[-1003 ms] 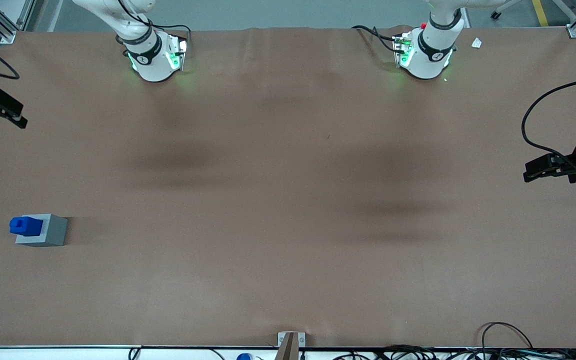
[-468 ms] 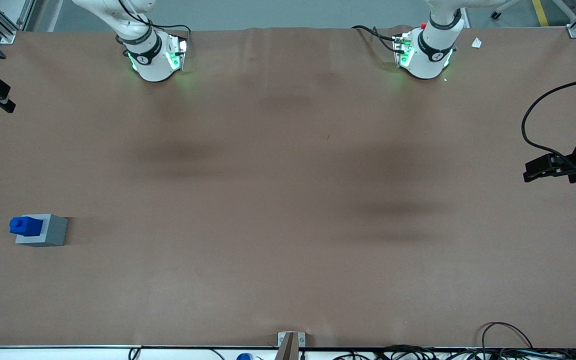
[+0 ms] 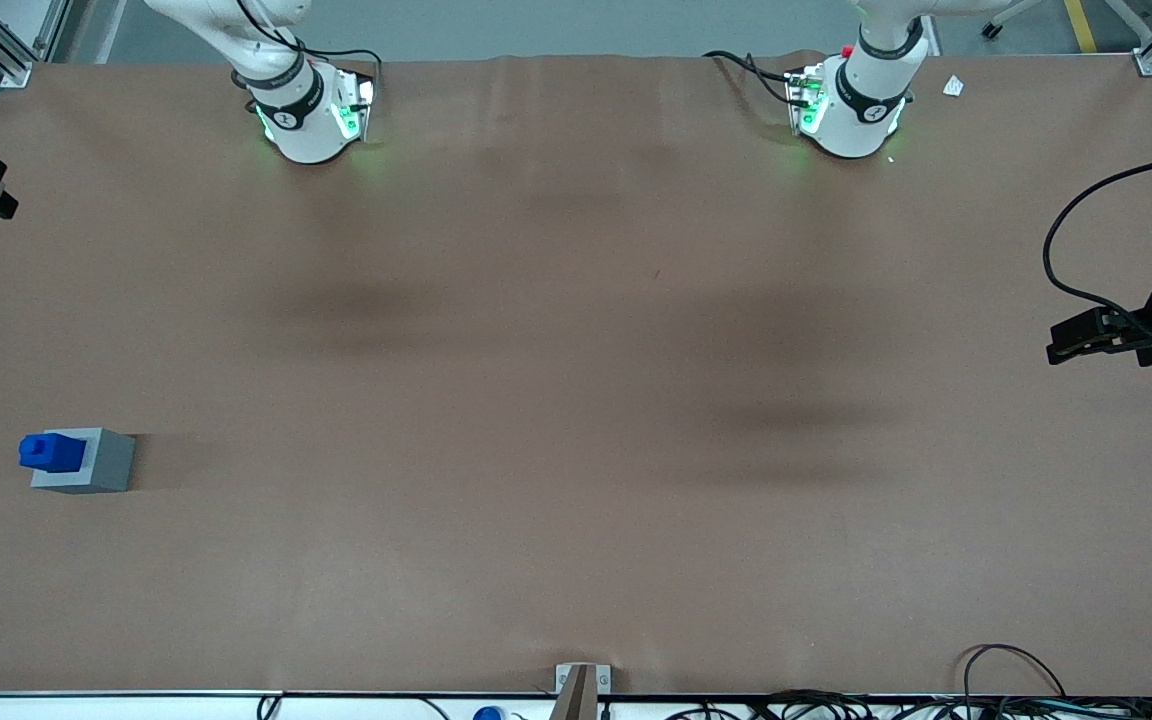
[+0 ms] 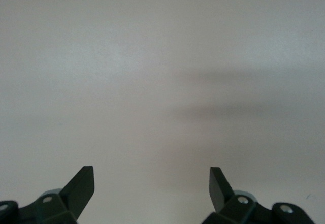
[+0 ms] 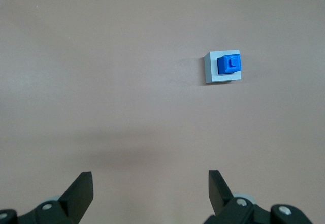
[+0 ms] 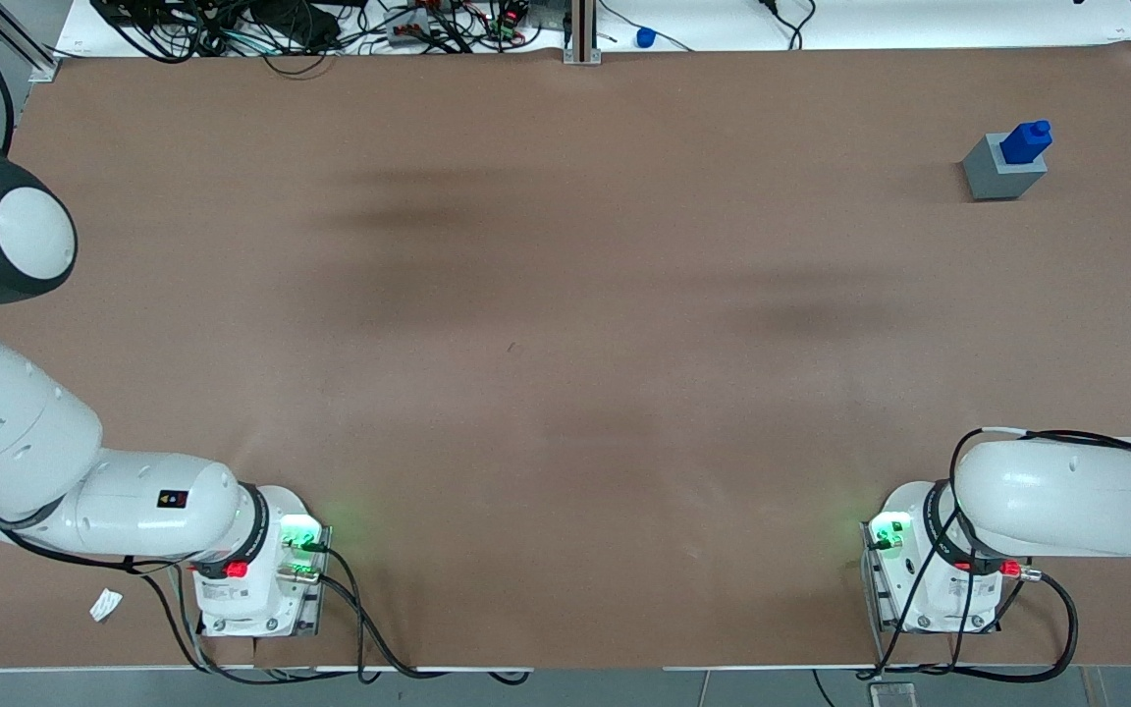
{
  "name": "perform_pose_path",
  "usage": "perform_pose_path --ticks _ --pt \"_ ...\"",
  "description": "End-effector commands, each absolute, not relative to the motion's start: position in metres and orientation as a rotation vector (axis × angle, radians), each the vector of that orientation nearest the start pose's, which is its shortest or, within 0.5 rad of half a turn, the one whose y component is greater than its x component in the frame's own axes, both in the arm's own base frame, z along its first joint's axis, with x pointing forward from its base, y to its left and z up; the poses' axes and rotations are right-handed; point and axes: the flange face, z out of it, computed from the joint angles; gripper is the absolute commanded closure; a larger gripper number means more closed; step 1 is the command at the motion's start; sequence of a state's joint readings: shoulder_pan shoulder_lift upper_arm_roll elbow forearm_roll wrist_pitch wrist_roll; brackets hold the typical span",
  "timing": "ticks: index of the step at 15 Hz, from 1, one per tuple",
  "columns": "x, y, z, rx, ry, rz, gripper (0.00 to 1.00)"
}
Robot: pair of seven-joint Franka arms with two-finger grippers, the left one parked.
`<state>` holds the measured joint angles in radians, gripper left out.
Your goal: Insert blue part into gray base with right arm
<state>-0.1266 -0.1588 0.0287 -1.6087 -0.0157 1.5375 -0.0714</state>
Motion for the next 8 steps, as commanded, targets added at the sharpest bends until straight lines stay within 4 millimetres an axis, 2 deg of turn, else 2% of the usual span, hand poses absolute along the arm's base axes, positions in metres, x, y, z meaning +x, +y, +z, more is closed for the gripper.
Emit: perform_pose_path --ticks 1,3,8 --pt "0.496 -0.042 0.678 -3.15 0.047 -0.055 0.0" --pt "0.504 -0.04 0.659 -3.146 0.037 0.012 0.0" --pt "0.506 -0.03 0.656 -3.146 0.006 0.022 0.0"
